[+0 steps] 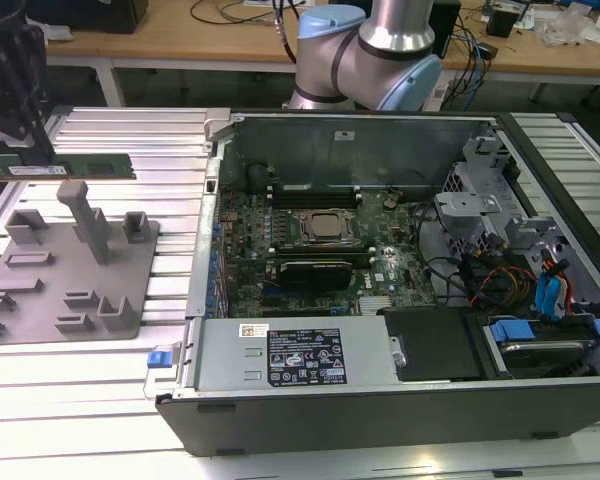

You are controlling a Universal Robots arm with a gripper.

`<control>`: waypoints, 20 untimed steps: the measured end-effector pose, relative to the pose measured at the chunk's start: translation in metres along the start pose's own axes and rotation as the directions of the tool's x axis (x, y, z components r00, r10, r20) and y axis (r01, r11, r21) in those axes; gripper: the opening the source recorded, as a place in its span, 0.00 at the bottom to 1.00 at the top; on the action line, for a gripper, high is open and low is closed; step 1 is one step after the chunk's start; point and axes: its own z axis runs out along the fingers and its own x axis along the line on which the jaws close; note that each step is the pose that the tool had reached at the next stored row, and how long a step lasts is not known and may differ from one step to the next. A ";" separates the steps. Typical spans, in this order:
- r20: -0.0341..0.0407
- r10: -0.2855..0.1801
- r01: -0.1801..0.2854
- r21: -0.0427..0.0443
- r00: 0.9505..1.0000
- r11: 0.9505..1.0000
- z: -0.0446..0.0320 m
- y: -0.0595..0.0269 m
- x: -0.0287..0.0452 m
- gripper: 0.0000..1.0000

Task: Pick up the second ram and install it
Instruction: 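Pick up the second ram and move it above second insertion slot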

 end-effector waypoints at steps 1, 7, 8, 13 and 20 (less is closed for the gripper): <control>0.000 0.000 0.000 0.000 1.000 1.000 -0.0002 -0.0052 0.0001 0.09; 0.000 0.000 0.000 0.000 1.000 1.000 -0.0007 -0.0168 0.0002 0.09; 0.000 0.000 0.000 0.000 1.000 1.000 -0.0009 -0.0203 0.0003 0.09; 0.000 0.000 0.000 0.000 1.000 1.000 -0.0018 -0.0432 0.0005 0.09; 0.000 0.000 0.000 -0.001 1.000 1.000 -0.0030 -0.0824 0.0011 0.09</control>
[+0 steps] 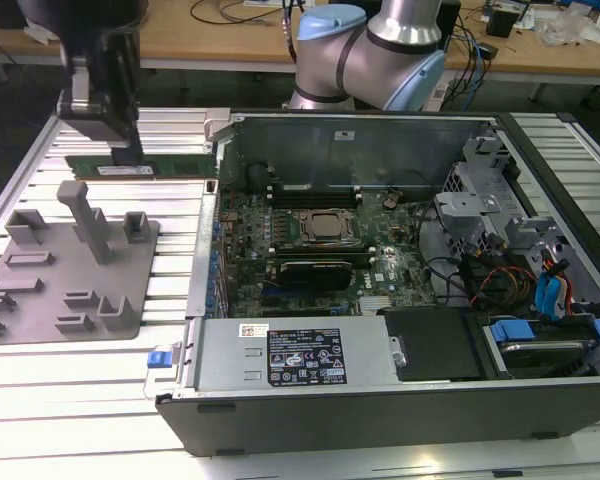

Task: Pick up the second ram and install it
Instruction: 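Pick up the second ram and move it above second insertion slot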

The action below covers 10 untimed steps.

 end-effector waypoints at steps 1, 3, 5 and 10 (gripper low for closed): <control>0.000 0.000 0.000 -0.001 1.000 1.000 0.0002 -0.0082 0.0001 0.09; 0.000 0.000 0.000 -0.002 1.000 1.000 0.0006 -0.0258 0.0003 0.09; 0.000 0.000 0.000 -0.003 1.000 1.000 0.0025 -0.0474 0.0004 0.09; 0.000 0.000 0.000 -0.008 1.000 1.000 0.0099 -0.0871 -0.0017 0.09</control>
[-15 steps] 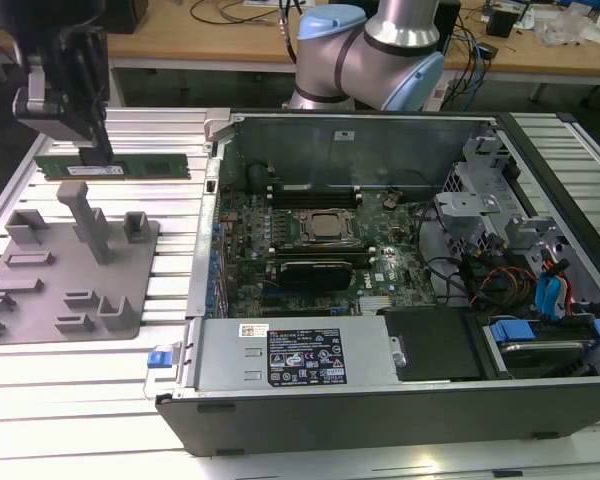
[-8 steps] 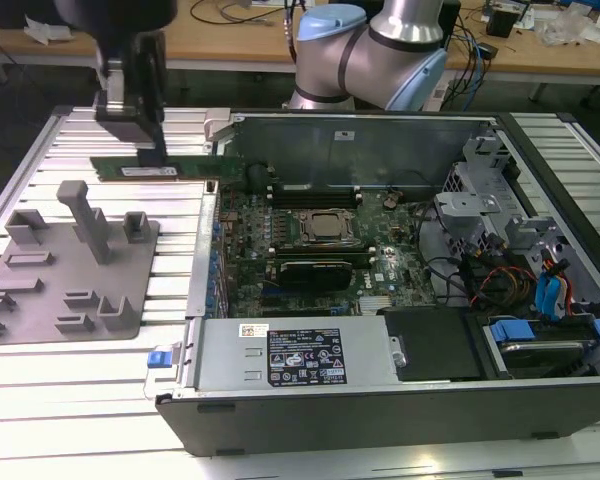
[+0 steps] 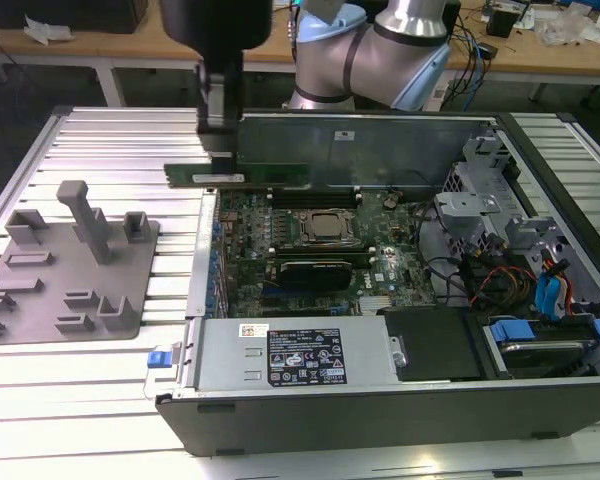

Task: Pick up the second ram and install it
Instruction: 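Pick up the second ram and move it above second insertion slot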

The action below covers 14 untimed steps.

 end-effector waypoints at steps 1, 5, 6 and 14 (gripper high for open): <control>0.000 0.000 0.000 -0.001 1.000 1.000 0.0016 -0.0115 -0.0007 0.09; 0.000 0.000 0.000 -0.003 1.000 1.000 0.0061 -0.0431 -0.0028 0.09; 0.000 0.000 0.000 -0.003 1.000 1.000 0.0084 -0.0535 -0.0037 0.09; 0.000 0.000 0.000 -0.003 1.000 1.000 0.0349 -0.0887 -0.0142 0.09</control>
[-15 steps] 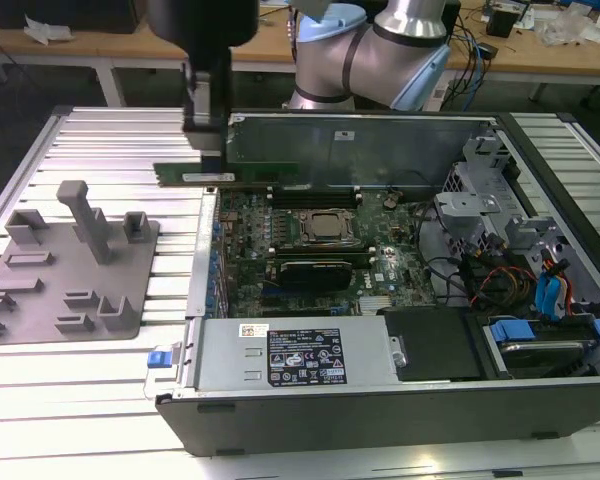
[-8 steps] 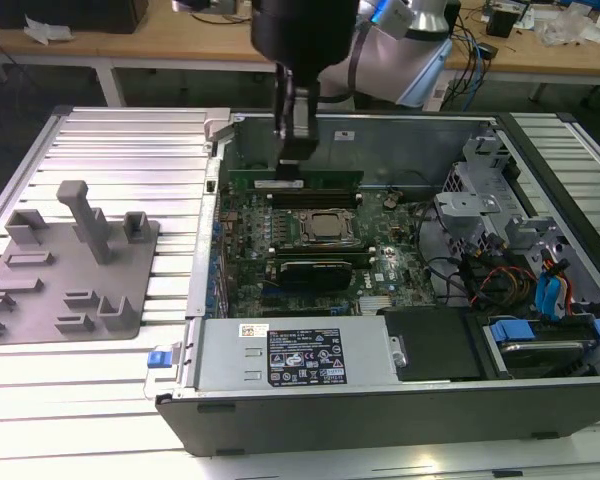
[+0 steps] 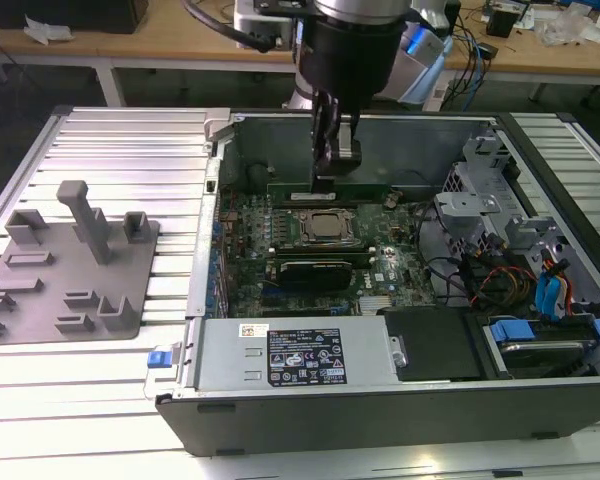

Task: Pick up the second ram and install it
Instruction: 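Pick up the second ram and move it above second insertion slot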

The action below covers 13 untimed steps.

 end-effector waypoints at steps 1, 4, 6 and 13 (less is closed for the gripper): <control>0.000 0.000 0.000 0.000 1.000 1.000 0.0048 -0.0037 -0.0009 0.09; 0.000 0.000 0.000 0.000 1.000 1.000 0.0156 -0.0113 -0.0018 0.09; 0.000 0.000 0.000 0.000 1.000 1.000 0.0198 -0.0136 -0.0027 0.09; 0.000 -0.006 0.006 0.000 1.000 1.000 0.0383 -0.0160 -0.0252 0.09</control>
